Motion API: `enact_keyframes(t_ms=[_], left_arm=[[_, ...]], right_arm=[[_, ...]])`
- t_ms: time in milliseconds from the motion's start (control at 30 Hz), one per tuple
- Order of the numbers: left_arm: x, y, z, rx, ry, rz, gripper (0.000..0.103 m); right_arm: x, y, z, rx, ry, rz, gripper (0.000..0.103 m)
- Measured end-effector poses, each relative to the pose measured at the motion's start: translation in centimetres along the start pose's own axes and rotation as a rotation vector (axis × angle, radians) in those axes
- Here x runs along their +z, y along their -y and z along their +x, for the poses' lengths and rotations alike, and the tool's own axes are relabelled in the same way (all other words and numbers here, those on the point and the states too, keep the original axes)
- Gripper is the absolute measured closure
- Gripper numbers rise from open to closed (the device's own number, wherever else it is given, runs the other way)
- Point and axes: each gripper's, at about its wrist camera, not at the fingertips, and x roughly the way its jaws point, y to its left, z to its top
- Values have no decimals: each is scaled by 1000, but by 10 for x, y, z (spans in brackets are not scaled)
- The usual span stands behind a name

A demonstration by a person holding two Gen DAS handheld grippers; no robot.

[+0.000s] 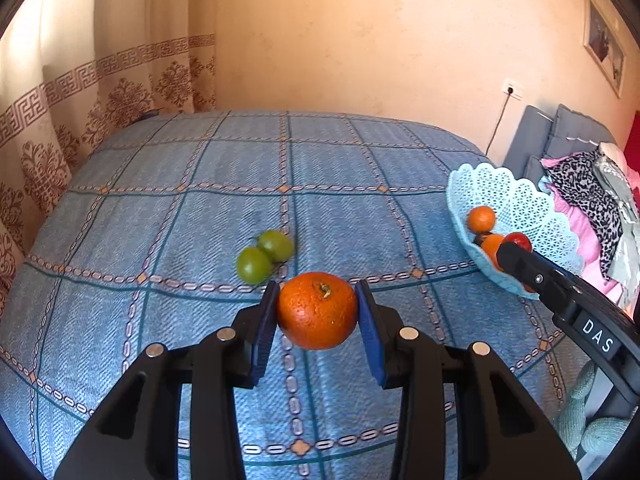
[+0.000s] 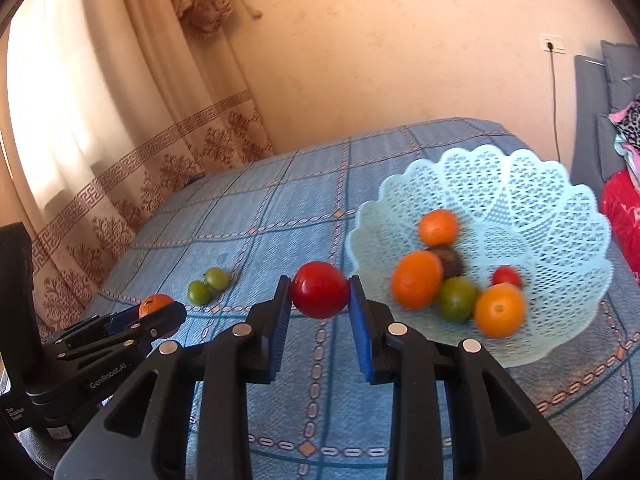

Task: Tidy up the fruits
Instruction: 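Carry the orange and red tomato over the basket with both tools, then open the left tool to drop the orange while the right tool releases the red tomato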

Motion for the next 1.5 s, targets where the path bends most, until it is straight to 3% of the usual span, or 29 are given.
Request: enact_keyframes(t_ms=[433,767,967,1200,1500], left_arm=[[17,50,4,-58,16,98,64],[33,92,11,-128,19,151,64],[44,116,19,-193,52,187,64],[55,139,37,-270,28,207,64],[54,159,50,-320,36,263,64]], right_arm=[[16,62,-34,-115,109,98,73],[16,99,-35,-193,130,148,73],[16,108,-35,-230,147,153,73],[15,110,-37,-268,178,134,73],[14,116,-38,-274,192,148,73]])
